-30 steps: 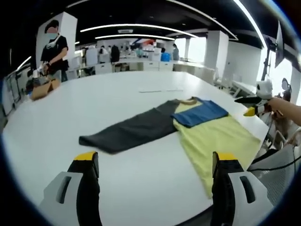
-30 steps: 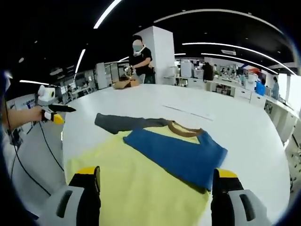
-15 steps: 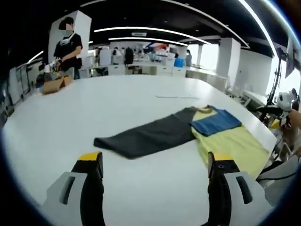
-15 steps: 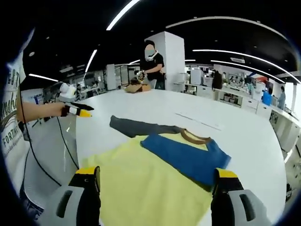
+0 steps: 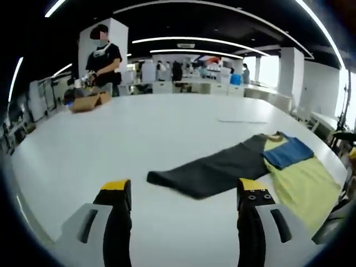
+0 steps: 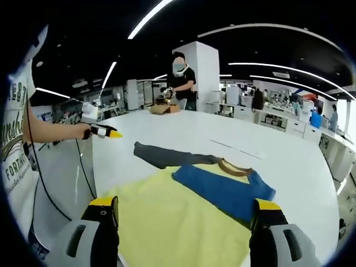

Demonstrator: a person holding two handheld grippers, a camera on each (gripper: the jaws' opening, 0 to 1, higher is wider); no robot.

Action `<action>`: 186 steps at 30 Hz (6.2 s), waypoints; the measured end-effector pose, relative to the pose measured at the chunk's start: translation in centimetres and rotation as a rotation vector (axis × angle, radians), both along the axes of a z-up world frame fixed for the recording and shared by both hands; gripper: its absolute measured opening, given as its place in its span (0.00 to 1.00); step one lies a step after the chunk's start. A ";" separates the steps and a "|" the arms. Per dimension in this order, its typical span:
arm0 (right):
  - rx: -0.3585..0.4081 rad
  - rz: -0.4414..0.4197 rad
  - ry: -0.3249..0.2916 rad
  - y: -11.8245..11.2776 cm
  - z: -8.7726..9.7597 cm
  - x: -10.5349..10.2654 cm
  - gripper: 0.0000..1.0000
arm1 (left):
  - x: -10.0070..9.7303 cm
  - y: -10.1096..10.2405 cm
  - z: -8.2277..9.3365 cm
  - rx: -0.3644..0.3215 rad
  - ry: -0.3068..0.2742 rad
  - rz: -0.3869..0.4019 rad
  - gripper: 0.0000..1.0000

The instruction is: Fold the garment on the visible template until the final outline fits inside the template.

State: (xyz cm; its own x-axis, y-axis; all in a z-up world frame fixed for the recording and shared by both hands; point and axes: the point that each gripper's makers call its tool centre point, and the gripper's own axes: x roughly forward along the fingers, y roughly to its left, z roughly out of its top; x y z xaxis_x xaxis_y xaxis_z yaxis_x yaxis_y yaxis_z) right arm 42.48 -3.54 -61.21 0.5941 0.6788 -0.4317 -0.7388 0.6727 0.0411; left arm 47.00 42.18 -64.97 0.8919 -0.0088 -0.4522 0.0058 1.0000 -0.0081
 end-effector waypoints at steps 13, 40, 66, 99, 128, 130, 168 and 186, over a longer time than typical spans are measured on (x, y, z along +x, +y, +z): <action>-0.018 0.015 -0.004 0.5 0.3 0.2 0.98 | 1.8 3.7 -3.6 0.024 0.052 0.091 0.58; -0.026 -0.009 0.030 0.8 -1.5 0.9 0.98 | 6.0 5.0 -8.1 0.029 0.122 0.069 0.34; -0.081 -0.074 0.059 -1.1 -2.7 1.2 0.94 | 7.6 4.7 -9.2 -0.071 0.130 0.053 0.06; -0.061 -0.077 0.019 -1.2 -1.8 0.8 0.91 | 6.3 4.4 -3.2 -0.089 0.064 0.009 0.00; -0.069 -0.109 0.024 -2.2 -1.8 0.5 0.93 | 7.2 6.4 -5.7 0.079 0.182 0.042 0.01; -0.070 -0.113 0.025 -2.3 -1.8 0.5 0.93 | 7.0 6.7 -5.8 0.083 0.187 0.056 0.06; -0.077 -0.122 0.035 -2.7 -2.3 -0.2 0.93 | 4.3 4.2 -9.0 -0.097 0.184 0.168 0.27; -0.121 -0.123 0.030 -3.0 -2.9 -0.5 0.93 | 4.3 4.3 -9.4 -0.036 0.227 0.245 0.10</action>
